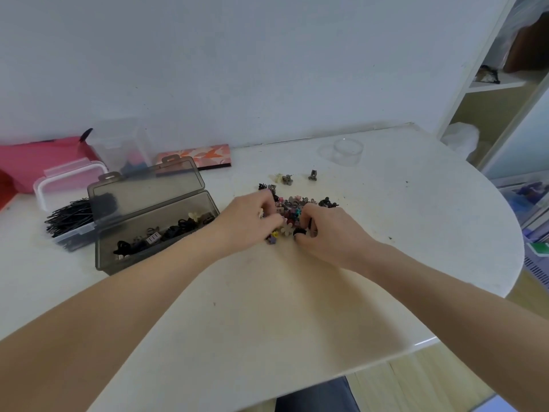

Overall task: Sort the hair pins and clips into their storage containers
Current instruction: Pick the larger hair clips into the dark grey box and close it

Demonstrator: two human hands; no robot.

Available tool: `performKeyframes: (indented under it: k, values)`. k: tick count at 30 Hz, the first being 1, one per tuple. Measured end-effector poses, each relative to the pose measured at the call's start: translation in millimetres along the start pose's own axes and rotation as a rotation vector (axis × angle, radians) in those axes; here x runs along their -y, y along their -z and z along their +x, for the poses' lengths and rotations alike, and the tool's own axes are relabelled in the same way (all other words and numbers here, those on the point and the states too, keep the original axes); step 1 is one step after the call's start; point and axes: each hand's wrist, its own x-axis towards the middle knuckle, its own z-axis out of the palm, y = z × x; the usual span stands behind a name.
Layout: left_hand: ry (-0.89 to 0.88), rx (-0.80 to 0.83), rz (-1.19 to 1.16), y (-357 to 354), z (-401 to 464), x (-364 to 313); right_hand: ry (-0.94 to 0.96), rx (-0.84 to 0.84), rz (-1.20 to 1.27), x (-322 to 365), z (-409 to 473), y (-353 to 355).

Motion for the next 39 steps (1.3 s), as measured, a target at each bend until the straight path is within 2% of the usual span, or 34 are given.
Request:
performKeyframes:
  k: [3,5,8,10,12,15,18,20,22,24,27,29,31,33,37,39]
  values:
    - [0.307,-0.006,-0.576,13,3,-9,0.048,0.017,-0.082,1,-3,1]
    - [0.45,0.044,-0.839,16,2,-10,0.052,0.01,-0.065,-1,-3,0]
    - [0.544,0.123,-1.023,16,1,-8,-0.127,-0.003,0.202,-2,2,4]
    - [0.574,0.14,-1.061,14,2,-8,-0.33,0.006,0.545,1,4,11]
    - [0.552,0.145,-0.952,8,5,-8,-0.49,0.063,0.917,1,4,20]
    - [0.355,0.157,-0.42,-6,7,-8,-0.529,0.208,1.359,-6,2,33]
    - [0.056,0.148,0.209,-14,2,-7,-0.516,0.226,1.554,-13,4,36]
    - [-0.107,0.123,0.501,-16,-1,-11,-0.534,0.206,1.587,-17,5,36]
    - [-0.2,0.095,0.617,-19,-2,-15,-0.547,0.193,1.545,-21,6,38]
    - [-0.222,0.083,0.651,-21,-1,-16,-0.557,0.17,1.415,-22,7,39]
    - [-0.195,0.081,0.651,-24,3,-17,-0.514,0.043,1.041,-23,9,35]
    - [-0.159,0.092,0.647,-25,5,-18,-0.355,-0.021,0.683,-24,8,30]
    - [-0.117,0.09,0.626,-27,7,-18,-0.14,0.008,0.283,-24,5,26]
    - [-0.103,0.082,0.62,-27,7,-18,0.007,0.046,-0.017,-22,2,23]
    - [-0.13,0.054,0.576,-25,7,-18,0.057,0.032,-0.236,-17,3,22]
    - [-0.051,0.037,0.337,-20,9,-18,0.05,0.03,-0.289,-15,4,20]
